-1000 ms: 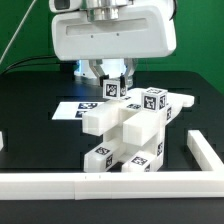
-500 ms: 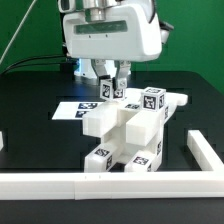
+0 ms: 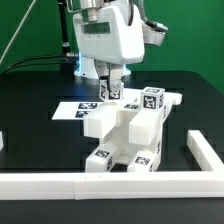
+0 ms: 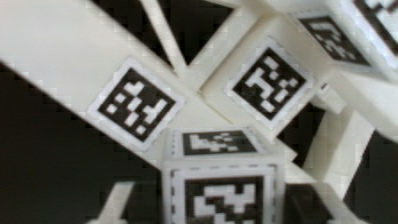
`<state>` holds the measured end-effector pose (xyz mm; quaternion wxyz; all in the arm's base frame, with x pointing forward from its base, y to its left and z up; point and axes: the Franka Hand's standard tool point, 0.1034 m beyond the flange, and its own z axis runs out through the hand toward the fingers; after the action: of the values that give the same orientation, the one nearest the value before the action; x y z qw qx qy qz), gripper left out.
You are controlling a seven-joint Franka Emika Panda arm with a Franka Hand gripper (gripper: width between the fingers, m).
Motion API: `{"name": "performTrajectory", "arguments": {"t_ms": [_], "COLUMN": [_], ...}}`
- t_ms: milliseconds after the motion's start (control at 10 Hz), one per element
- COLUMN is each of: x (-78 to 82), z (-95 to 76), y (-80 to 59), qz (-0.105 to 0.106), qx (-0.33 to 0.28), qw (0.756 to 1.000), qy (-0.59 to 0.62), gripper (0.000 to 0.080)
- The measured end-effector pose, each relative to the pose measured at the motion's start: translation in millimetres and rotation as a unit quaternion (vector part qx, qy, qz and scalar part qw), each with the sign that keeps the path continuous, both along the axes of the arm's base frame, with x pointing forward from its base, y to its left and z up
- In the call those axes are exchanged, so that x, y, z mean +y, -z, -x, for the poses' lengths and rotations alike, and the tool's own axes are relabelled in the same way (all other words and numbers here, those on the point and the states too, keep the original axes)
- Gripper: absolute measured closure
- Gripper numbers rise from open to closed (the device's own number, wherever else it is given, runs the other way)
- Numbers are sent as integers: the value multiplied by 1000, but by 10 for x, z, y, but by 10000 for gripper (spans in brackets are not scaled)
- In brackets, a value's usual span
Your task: Assemble chair
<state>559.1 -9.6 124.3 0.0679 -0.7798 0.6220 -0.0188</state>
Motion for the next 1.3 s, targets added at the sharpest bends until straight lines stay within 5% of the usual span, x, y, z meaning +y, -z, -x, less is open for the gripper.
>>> {"name": "performTrajectory", "arguments": {"t_ms": [300, 500, 600, 700, 1200, 1300], "x": [0, -5, -22, -5, 41, 26], "z": [1, 2, -15, -23, 53, 18], "y": [1, 0, -17, -19, 37, 18], "qz": [-3, 2, 11, 19, 57, 71], "qx": [2, 0, -8, -15, -35, -40], "qw": [1000, 1000, 994, 985, 927, 896], "qy": [24, -13, -105, -173, -370, -436], "gripper": [515, 445, 237, 176, 150, 150]}}
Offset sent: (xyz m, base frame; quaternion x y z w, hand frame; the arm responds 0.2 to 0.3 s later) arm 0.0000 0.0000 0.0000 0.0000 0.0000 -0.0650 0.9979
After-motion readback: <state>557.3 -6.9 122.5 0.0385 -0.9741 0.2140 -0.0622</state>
